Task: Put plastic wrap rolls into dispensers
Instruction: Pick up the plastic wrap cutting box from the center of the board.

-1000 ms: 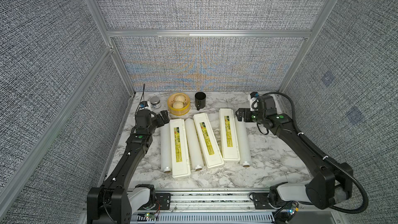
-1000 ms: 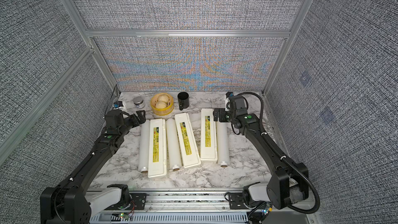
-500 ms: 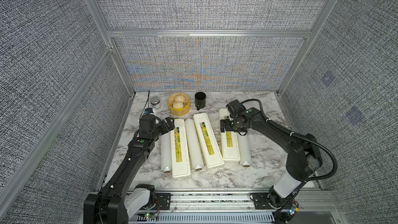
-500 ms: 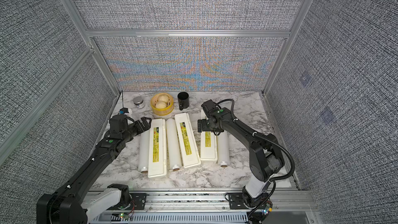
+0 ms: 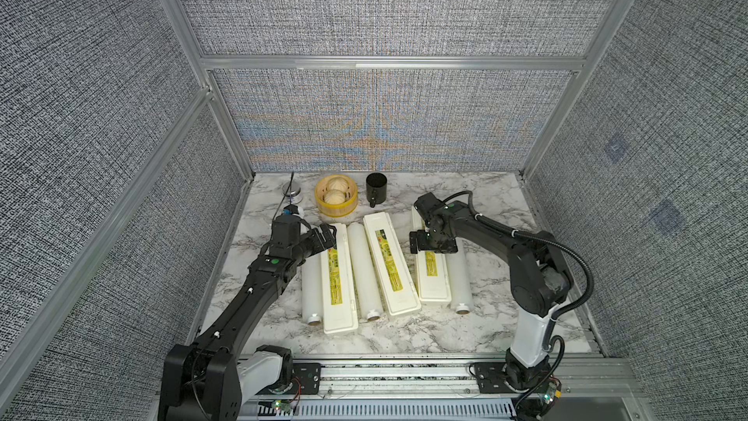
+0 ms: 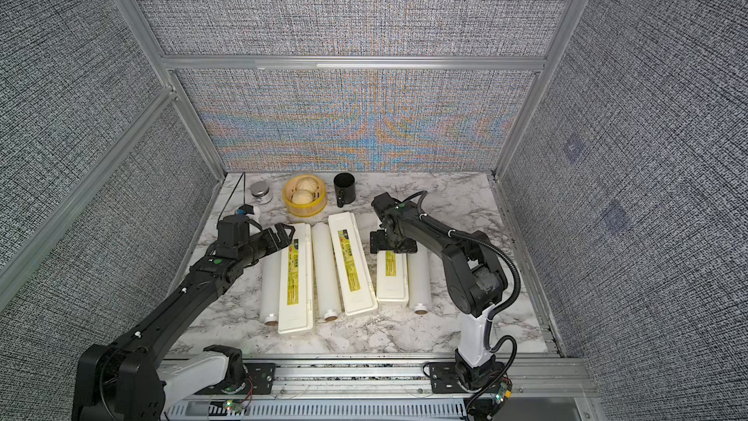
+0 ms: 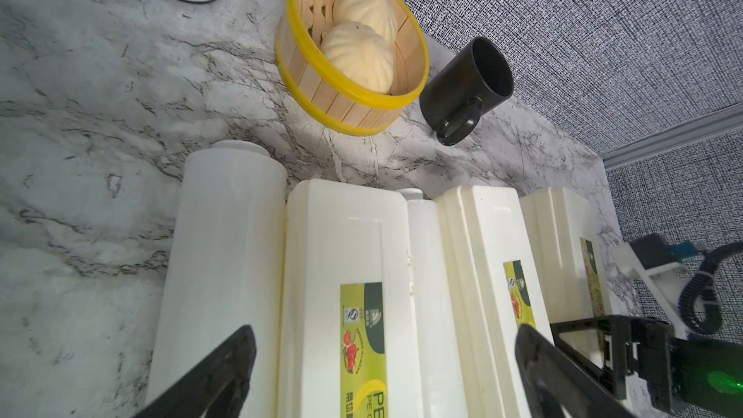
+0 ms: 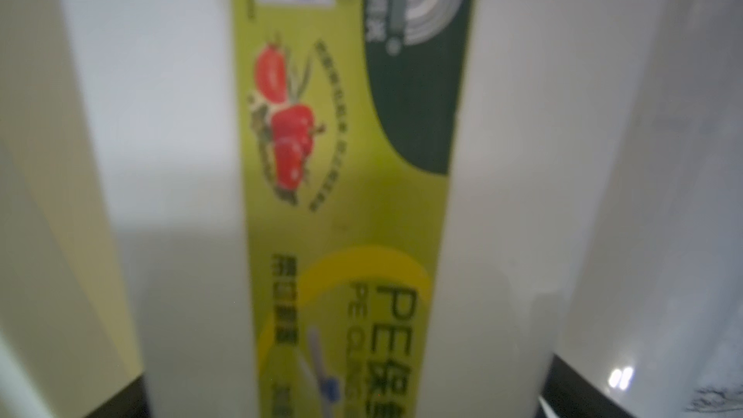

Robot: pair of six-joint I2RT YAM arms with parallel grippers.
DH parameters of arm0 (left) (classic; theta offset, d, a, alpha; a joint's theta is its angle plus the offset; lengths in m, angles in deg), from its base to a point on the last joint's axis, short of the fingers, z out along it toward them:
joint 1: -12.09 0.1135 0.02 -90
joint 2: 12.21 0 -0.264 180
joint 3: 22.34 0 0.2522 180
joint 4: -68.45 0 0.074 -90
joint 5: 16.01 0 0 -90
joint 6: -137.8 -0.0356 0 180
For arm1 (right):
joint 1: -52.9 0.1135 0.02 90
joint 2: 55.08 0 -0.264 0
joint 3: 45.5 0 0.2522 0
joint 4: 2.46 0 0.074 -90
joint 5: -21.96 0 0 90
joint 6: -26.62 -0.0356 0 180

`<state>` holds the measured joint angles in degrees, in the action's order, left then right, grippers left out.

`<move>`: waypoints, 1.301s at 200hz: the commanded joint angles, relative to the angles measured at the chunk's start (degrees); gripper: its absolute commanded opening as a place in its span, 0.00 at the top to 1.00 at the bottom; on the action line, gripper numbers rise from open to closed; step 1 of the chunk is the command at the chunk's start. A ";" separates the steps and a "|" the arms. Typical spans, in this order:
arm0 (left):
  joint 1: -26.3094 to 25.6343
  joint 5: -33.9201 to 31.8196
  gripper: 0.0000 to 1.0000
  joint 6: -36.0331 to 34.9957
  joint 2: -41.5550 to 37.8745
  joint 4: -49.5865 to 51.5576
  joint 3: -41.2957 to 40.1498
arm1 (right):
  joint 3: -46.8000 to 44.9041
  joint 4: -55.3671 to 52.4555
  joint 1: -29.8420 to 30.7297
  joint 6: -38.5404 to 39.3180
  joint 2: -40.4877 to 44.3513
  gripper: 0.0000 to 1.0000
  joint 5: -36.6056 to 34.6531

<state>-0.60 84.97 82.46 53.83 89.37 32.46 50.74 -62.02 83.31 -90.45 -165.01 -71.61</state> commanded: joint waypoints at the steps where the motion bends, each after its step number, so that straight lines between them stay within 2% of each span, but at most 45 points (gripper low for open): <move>1: -0.60 1.14 0.00 0.02 0.73 -1.82 0.85 | 0.27 1.16 0.17 -0.70 -1.16 0.02 0.06; 25: -1.18 1.63 0.01 0.23 1.47 -1.88 1.67 | 0.40 1.96 0.17 -0.66 -1.30 0.09 0.38; 64: -1.94 3.07 0.00 0.48 2.90 -1.97 3.71 | 0.75 2.78 0.00 1.24 3.35 0.21 3.01; 100: -2.84 7.67 0.00 0.92 4.80 -2.94 7.24 | 1.61 0.51 -1.75 3.74 8.57 0.24 7.41; 126: -4.04 14.59 0.01 1.84 7.14 -6.19 10.99 | 0.93 -0.12 -4.46 7.08 14.06 0.24 14.05; 153: -6.30 22.98 0.01 4.71 12.18 -12.38 15.40 | -0.56 0.43 -7.62 10.54 20.22 0.24 25.55; 207: -12.88 35.73 0.01 18.42 25.30 -37.22 23.58 | -5.30 6.12 -11.93 10.18 30.70 0.22 45.95; 223: -14.89 37.99 0.00 21.76 29.13 -42.48 26.34 | -6.44 7.71 -12.66 9.39 32.89 0.22 50.51; 245: -16.57 37.75 0.00 26.77 32.31 -51.65 27.43 | -8.08 10.72 -13.71 7.42 35.30 0.22 56.18; 260: -17.48 38.20 0.01 28.34 33.73 -53.21 28.72 | -9.64 14.15 -14.24 5.09 36.47 0.22 60.12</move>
<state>-17.17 121.04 105.23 85.96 47.09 59.60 42.58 -55.20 69.74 -81.94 -130.06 -22.63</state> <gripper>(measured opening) 0.995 0.831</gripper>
